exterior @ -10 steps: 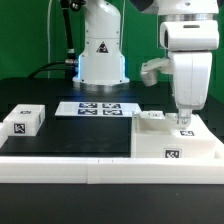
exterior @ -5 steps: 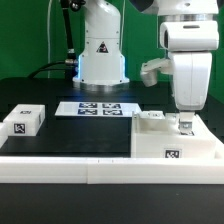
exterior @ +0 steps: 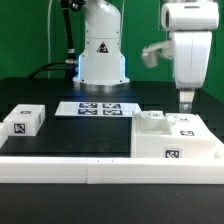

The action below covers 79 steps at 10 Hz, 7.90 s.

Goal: Assemble cabinet

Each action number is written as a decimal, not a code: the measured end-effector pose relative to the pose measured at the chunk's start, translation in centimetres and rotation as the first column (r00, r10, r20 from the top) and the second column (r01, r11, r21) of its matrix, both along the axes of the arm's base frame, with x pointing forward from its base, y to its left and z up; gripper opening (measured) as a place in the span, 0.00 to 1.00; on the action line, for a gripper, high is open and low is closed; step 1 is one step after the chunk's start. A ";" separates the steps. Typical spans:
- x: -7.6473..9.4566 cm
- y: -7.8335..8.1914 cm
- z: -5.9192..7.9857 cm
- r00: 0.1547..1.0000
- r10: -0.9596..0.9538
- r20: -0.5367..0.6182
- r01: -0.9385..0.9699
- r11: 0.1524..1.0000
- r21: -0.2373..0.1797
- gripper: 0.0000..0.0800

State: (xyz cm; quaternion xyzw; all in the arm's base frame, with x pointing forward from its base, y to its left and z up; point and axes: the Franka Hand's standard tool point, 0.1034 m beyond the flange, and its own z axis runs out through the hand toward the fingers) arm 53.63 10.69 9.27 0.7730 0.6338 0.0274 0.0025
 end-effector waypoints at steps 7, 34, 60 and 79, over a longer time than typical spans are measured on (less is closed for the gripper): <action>-5.9 -0.7 0.2 1.000 0.017 0.004 -0.017 1.000 -0.015 1.00; -12.8 -1.2 -7.9 0.998 0.049 -0.039 -0.047 0.998 0.051 0.08; -8.7 -4.4 -2.7 0.998 0.036 -0.044 -0.037 0.999 -0.016 0.09; -7.9 -4.8 -3.3 0.998 0.039 -0.051 -0.039 0.999 -0.010 0.09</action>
Offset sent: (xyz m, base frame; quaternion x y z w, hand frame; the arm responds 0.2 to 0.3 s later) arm -0.0720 -0.0012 0.0024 -0.0133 0.0315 0.0210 0.9992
